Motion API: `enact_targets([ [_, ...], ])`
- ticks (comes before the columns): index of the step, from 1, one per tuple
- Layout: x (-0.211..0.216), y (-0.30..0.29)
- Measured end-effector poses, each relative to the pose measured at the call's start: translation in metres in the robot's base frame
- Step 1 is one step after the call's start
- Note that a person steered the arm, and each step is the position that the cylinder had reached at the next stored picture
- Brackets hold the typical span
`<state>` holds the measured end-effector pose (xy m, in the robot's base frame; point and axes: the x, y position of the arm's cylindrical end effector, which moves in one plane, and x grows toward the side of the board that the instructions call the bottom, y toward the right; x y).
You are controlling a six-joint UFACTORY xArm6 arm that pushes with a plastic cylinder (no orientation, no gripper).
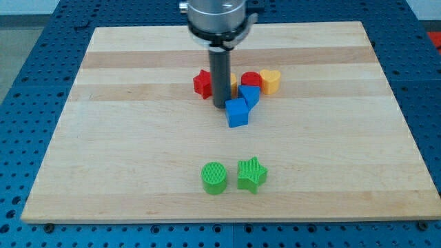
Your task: Slide the blue cube slightly right
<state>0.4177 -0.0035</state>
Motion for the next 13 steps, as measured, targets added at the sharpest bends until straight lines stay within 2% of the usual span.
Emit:
enact_targets([
  [2, 0.011, 0.004],
  [4, 0.031, -0.044],
  [7, 0.058, -0.041],
  [11, 0.058, -0.024],
  [13, 0.041, 0.000],
])
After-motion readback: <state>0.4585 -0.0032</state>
